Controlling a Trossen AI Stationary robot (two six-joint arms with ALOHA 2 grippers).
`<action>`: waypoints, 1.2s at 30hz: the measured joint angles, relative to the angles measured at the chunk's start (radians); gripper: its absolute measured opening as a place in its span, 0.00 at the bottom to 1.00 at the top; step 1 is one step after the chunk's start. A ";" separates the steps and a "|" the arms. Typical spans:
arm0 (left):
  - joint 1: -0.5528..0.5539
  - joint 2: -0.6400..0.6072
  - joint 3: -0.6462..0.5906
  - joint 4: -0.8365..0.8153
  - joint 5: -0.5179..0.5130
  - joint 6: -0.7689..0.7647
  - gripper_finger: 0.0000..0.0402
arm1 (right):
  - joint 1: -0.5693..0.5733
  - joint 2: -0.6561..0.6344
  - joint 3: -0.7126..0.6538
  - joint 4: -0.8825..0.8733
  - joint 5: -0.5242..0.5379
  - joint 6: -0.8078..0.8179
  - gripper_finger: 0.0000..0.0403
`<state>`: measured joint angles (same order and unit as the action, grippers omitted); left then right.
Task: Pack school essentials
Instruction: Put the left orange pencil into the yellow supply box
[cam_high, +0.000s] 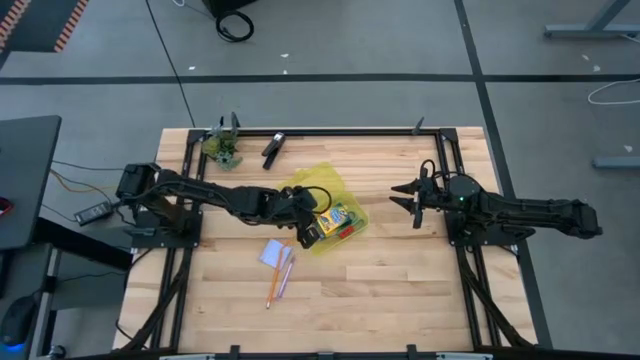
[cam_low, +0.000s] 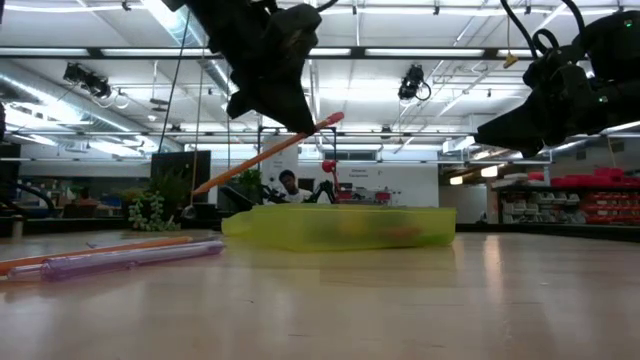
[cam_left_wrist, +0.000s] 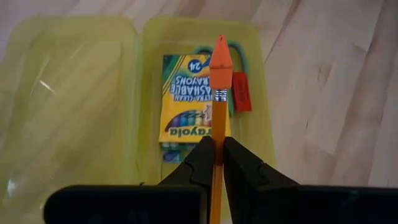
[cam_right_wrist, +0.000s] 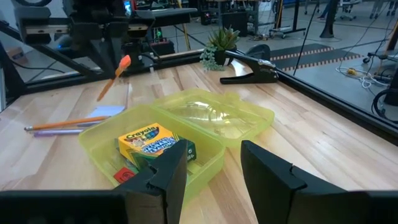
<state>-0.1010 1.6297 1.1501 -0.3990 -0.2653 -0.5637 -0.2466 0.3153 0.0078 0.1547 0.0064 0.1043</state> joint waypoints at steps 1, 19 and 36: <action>0.002 0.000 0.002 -0.003 0.000 0.000 0.07 | 0.000 0.000 0.000 0.000 0.000 0.000 0.39; 0.033 0.000 0.005 0.079 0.000 0.052 0.06 | 0.000 0.000 0.000 0.000 0.000 0.000 0.39; 0.059 0.000 0.005 0.218 0.000 0.098 0.07 | 0.000 0.000 0.000 0.000 0.000 0.000 0.39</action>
<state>-0.0418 1.6299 1.1553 -0.1809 -0.2648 -0.4659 -0.2465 0.3153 0.0078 0.1547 0.0064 0.1046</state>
